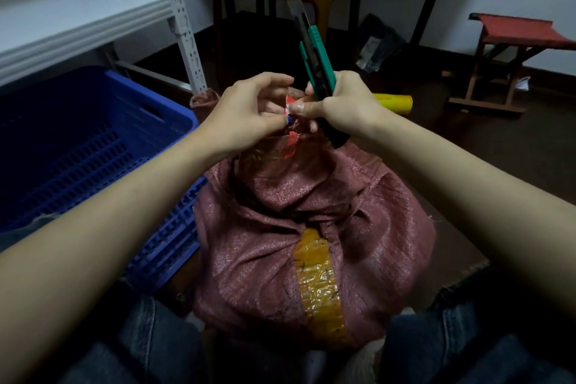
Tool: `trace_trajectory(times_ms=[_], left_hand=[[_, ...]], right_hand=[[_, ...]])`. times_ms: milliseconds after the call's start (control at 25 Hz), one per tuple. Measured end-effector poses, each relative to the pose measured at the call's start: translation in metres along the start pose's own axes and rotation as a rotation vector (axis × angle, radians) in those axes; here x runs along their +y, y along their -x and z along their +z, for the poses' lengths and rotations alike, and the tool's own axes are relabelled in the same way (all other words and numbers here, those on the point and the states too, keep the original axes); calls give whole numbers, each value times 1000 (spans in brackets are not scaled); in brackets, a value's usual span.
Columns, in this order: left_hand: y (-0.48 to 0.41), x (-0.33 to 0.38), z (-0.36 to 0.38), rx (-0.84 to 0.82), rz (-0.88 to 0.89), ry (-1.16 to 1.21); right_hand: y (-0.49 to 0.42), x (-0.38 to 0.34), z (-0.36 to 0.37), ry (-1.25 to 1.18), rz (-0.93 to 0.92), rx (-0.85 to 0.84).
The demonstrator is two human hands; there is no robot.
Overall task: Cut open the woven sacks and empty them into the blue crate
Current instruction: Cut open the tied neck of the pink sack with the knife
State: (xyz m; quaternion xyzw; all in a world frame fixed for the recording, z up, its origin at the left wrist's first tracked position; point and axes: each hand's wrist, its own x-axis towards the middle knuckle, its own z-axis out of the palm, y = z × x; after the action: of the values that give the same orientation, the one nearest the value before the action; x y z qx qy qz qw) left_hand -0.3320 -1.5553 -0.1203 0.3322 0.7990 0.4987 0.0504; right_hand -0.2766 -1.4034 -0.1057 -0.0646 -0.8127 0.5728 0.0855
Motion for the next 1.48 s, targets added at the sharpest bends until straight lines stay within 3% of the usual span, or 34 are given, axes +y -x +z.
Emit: trace_trajectory(times_ms=[600, 960, 1320, 1480], left_hand=[[-2, 3, -5, -85, -66, -104], [-5, 1, -6, -68, -124, -113], [-5, -1, -9, 131, -219, 87], [-8, 9, -4, 240, -236, 326]], right_hand=[[-7, 0, -4, 301, -13, 37], [-12, 6, -7, 321, 19, 98], [-7, 2, -12, -32, 8, 108], [1, 0, 12, -42, -65, -24]])
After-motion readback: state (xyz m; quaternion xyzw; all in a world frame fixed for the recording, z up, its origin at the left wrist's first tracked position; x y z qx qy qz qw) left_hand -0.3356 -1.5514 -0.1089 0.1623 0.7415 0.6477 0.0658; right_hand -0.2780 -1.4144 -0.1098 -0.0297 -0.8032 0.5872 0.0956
